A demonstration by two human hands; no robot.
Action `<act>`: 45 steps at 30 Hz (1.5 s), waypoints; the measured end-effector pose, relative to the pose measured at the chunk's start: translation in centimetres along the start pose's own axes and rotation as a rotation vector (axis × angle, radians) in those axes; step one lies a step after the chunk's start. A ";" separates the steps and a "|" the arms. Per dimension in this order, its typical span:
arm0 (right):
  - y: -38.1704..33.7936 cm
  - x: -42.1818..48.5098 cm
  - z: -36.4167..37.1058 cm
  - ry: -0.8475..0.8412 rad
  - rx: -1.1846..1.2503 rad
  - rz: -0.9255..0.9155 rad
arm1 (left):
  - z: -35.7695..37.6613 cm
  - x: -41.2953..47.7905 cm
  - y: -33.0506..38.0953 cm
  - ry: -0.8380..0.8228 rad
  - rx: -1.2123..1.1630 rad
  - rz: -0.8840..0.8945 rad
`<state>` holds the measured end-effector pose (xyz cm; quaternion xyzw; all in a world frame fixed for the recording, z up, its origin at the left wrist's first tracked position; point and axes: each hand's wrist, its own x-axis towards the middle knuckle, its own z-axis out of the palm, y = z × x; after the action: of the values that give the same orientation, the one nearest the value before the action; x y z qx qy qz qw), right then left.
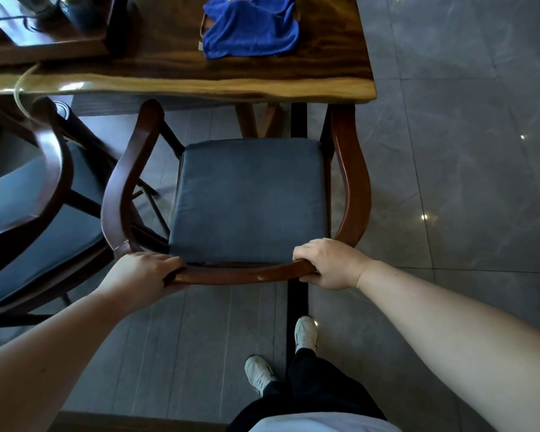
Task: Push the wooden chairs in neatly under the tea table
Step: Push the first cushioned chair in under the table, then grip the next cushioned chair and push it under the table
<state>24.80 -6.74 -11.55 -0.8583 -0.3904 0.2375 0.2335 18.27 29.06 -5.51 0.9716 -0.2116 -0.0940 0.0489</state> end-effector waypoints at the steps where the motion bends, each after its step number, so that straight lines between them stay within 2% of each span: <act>1: 0.1 0.2 -0.2 0.001 0.003 0.005 | 0.0 0.2 -0.3 -0.006 0.003 -0.005; 6: -0.3 1.5 -0.6 0.001 -0.002 0.018 | -0.2 0.9 -1.7 -0.046 0.002 -0.057; 11: -0.2 2.0 -0.9 -0.043 -0.022 -0.002 | 0.1 0.9 -2.1 -0.011 -0.027 -0.059; 17: -0.4 1.7 -0.6 -0.040 -0.001 0.090 | 0.4 0.8 -1.0 0.044 -0.005 -0.102; 22: -1.9 1.1 -0.2 0.081 -0.001 0.154 | 0.2 0.6 0.2 0.071 0.040 -0.131; 26: -4.9 0.9 0.3 0.189 -0.065 0.037 | -0.5 0.7 1.5 0.079 0.043 -0.127; 32: -9.1 4.2 -1.2 0.150 -0.116 -0.089 | -3.0 -1.3 1.8 0.103 0.064 -0.161; 45: -17.8 16.5 -3.6 0.044 -0.230 -0.372 | -6.7 -13.6 -3.8 0.185 0.068 -0.586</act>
<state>26.62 15.79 -2.05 -0.7973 -0.5615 0.1255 0.1822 8.96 38.56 2.72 0.9968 0.0798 -0.0083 0.0060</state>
